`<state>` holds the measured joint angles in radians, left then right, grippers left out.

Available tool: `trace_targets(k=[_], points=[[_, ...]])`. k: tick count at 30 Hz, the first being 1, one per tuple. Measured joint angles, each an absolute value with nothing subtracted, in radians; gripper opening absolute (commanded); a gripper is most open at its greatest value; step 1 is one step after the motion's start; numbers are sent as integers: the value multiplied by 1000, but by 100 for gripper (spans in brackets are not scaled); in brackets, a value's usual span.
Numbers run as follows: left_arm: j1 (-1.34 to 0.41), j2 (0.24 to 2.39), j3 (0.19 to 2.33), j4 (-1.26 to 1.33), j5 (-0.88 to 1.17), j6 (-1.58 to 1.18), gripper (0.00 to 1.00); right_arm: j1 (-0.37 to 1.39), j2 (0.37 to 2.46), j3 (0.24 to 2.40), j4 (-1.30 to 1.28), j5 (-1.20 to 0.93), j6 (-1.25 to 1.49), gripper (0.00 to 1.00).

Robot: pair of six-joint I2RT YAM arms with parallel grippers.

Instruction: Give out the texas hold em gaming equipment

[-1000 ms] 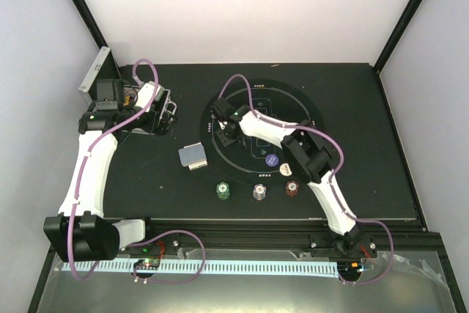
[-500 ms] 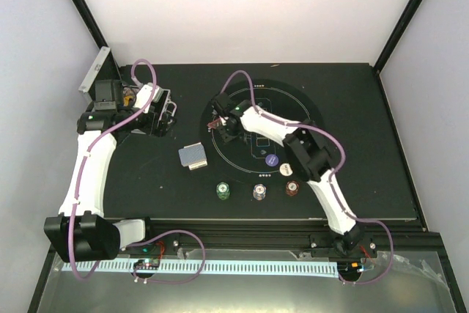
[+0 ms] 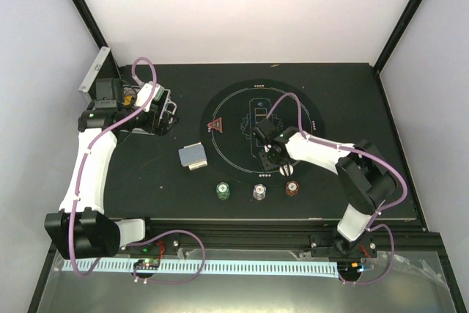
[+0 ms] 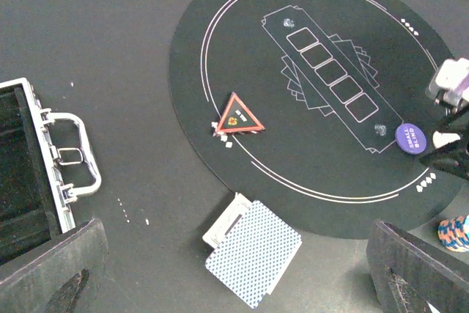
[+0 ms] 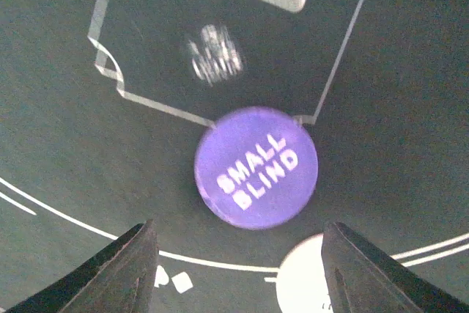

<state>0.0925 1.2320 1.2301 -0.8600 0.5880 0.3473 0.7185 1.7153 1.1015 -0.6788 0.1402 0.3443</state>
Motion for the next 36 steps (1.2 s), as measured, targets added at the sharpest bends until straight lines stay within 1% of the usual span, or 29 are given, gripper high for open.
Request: trace_targets(k=[3,7,10,16,27,31,36], points=[[93,1233,1244,-860,591,347,99,719,1715,1045,-684,139,355,64],[93,1232,1262,-859,593,347,99,719,1715,1035,-672,138,363,63],[93,1233,1262,-860,594,347,99,717,1715,1035,-658,131,364,58],[93,1233,1262,-860,596,347,99,704,1721,1035,-638,116,363,52],[93,1233,1262,-860,603,348,99,683,1750,1022,-625,91,358,51],[93,1233,1262,-859,604,348,99,677,1752,1020,-617,78,356,44],[93,1233,1262,-860,604,348,99,651,1770,1048,-636,54,345,40]])
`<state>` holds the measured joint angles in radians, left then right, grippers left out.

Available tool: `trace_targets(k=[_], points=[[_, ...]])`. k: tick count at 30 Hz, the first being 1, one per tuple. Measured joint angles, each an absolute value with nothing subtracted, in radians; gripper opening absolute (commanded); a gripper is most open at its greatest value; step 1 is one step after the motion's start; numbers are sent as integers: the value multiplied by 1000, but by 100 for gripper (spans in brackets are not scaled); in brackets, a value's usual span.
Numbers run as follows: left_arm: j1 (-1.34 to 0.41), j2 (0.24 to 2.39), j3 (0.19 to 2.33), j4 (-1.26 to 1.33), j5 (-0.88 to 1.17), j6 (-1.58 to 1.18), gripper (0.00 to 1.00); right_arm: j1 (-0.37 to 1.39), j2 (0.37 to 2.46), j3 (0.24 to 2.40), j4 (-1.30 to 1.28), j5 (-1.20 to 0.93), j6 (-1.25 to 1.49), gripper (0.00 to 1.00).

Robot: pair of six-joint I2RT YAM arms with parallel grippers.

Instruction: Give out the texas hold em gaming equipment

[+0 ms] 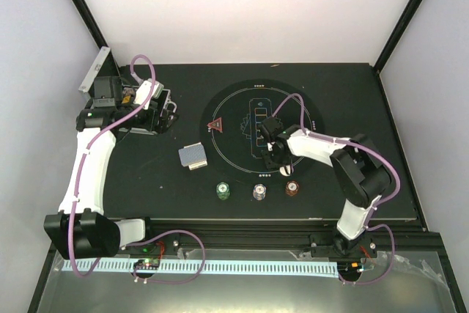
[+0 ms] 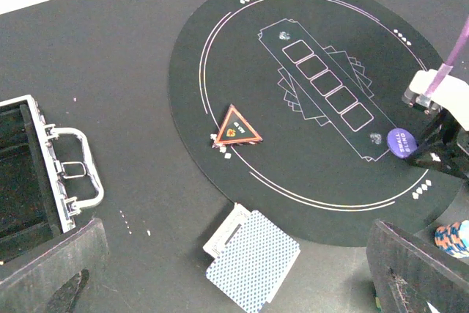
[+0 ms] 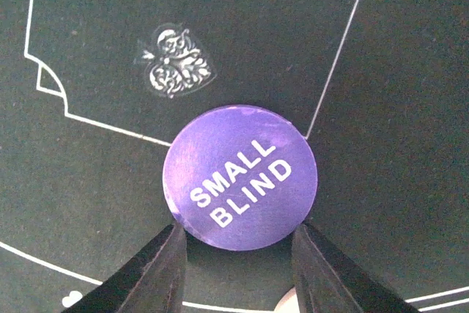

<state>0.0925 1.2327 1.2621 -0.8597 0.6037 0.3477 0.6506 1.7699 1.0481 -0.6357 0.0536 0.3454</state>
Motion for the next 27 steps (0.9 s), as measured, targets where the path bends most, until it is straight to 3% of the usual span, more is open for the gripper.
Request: trace_targets(k=[13,27], points=[[93,1234,1262,-860,603,348,99,564,2009,1366,-684,69,295,32],[93,1258,1262,-891,598,382,99,467,2471,2107,-822,138,294,31]])
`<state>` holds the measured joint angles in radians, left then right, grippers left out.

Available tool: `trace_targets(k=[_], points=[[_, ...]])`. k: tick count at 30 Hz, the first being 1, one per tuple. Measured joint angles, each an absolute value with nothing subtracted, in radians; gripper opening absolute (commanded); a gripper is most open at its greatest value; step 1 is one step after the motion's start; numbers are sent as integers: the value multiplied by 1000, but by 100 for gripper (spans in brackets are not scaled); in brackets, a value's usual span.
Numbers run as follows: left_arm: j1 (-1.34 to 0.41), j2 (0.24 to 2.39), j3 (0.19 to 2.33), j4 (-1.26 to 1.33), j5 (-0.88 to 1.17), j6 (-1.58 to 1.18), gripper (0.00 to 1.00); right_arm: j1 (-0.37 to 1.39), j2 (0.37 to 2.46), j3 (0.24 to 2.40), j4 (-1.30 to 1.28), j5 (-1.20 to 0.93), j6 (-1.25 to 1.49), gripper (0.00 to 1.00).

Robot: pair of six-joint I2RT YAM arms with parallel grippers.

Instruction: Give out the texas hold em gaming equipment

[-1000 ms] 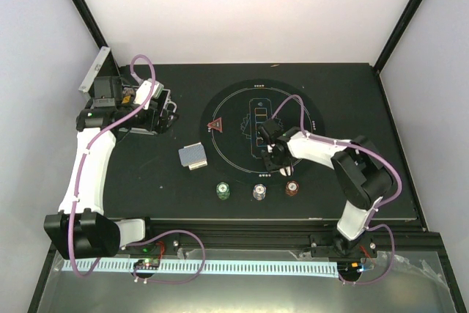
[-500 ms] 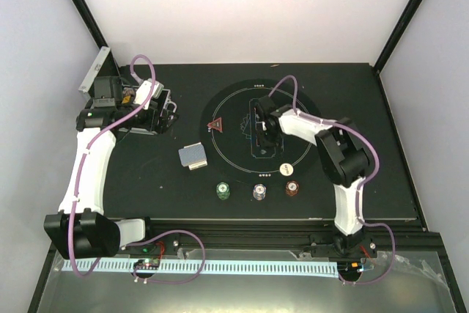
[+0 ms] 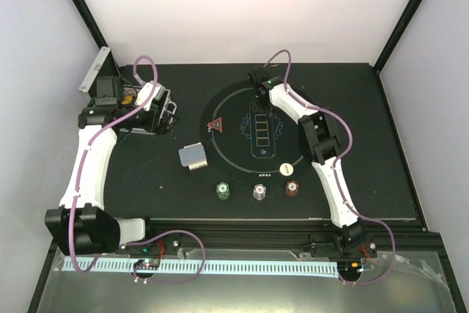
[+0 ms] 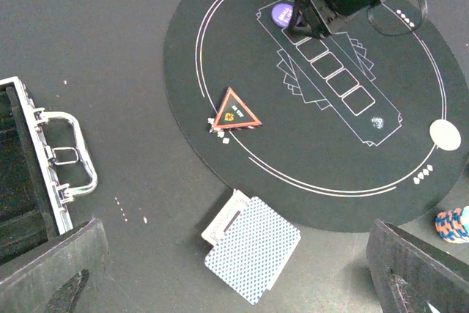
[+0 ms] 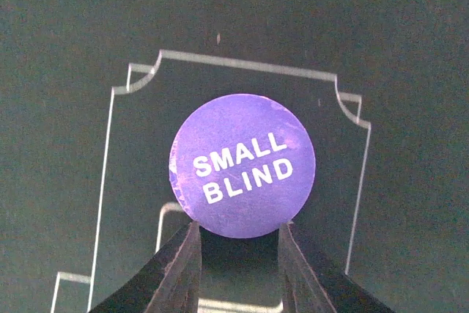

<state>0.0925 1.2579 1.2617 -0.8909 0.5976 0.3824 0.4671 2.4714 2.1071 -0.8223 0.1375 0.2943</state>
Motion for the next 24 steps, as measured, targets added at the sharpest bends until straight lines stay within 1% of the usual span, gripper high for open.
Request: trace_targets(k=[6,9,11,15,18,20,24], points=[[93,1288,1262,-892,597,390,99,457,2575,2289,-865,147,296,32],[93,1318,1262,-899,598,391,99,453,2606,2344,-871,149,293,35],[93,1323,1262,-908,598,393,99,451,2610,2352,-869,149,290,39],[93,1322,1268,-927,598,399,99,447,2604,2341,-859,148,282,52],[93,1322,1275,-946,599,408,99,448,2524,2204,-824,147,276,62],[93,1318,1275,-961,599,417,99,453,2426,2057,-808,147,276,66],[93,1308,1277,-1005,598,447,99,487,2173,1739,-759,149,292,69]])
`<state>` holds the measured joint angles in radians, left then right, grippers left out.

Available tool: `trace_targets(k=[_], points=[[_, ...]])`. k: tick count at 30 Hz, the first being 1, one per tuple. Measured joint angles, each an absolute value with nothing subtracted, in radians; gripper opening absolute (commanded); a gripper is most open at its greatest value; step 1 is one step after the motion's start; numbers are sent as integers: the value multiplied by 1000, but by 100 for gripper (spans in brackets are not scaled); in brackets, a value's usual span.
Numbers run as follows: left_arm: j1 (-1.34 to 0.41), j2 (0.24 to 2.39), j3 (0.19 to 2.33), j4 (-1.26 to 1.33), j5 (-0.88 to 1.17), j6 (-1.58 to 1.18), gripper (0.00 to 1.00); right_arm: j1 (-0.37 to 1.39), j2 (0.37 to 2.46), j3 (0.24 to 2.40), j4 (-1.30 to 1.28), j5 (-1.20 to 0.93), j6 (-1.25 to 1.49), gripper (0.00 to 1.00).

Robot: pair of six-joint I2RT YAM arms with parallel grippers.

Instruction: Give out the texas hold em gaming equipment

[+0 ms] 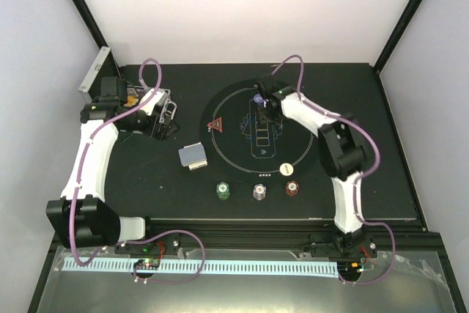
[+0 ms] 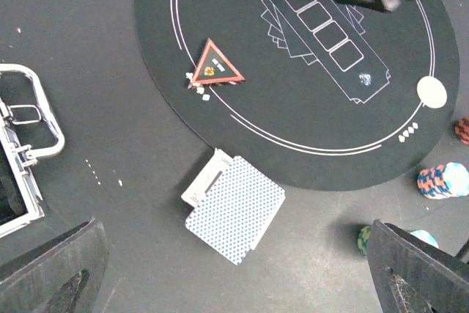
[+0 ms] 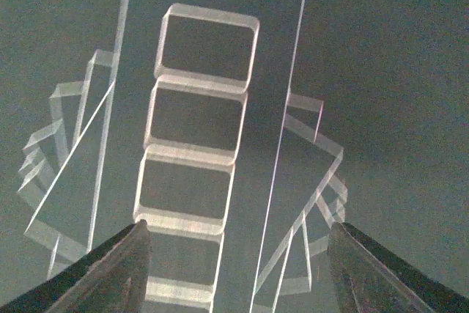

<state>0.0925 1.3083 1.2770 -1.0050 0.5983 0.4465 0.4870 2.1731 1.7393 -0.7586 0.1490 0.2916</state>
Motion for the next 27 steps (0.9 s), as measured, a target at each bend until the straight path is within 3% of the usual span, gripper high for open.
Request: trace_targets(k=[6,11,27], points=[[93,1308,1309,-1093,594,490,99,588,1802,1282,-635,143,342,70],[93,1280,1304,-1131,587,507,99,608,1696,995,-589,134,384,70],[97,1161,1251,-1142,597,559,99,626,1584,884,-611,126,429,74]])
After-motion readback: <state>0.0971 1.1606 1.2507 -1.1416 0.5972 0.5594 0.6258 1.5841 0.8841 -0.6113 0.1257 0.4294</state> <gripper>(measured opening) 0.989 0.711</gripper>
